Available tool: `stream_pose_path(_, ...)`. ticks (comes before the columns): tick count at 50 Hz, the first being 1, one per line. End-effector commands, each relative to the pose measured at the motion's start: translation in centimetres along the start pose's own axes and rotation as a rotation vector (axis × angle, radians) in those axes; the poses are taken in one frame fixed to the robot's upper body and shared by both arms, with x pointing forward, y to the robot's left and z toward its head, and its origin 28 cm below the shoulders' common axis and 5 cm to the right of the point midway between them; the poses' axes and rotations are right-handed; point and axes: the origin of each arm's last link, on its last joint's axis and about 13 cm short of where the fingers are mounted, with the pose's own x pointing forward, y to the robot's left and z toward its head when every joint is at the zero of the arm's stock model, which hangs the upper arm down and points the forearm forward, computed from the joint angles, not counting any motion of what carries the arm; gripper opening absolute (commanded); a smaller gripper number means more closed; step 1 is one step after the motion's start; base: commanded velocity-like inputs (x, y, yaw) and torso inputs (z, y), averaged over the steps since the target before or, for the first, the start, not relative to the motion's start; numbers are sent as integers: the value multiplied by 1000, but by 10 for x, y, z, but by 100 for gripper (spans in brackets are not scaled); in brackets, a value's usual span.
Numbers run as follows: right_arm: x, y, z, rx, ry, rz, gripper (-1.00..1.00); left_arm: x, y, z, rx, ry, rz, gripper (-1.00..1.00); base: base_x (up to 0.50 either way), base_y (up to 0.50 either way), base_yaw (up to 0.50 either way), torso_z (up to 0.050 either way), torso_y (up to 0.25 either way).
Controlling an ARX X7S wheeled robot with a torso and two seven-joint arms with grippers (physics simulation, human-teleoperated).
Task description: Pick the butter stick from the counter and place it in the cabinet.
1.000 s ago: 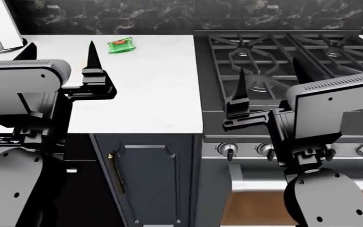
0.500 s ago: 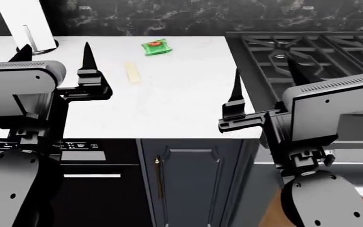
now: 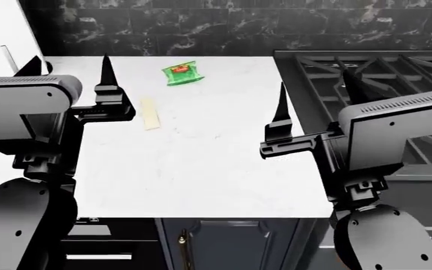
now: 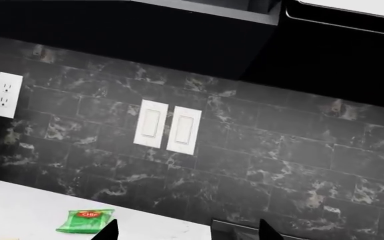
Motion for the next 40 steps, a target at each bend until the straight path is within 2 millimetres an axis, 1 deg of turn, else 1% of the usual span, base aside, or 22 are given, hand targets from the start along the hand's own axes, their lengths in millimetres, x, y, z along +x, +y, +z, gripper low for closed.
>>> stream_pose_path(1, 0, 0, 0, 3, -5, -2, 100, 0, 0, -1, 2, 3, -1, 100, 367, 1, 0, 0, 0)
stream_pose_path(14, -1, 1, 1, 3, -13, -1, 100, 0, 1, -2, 1, 5, -2, 100, 335, 0, 0, 0, 0)
stream_pose_path(40, 1, 2, 5, -4, -16, 7, 100, 0, 2, 1, 2, 2, -5, 100, 206, 0, 0, 0, 1)
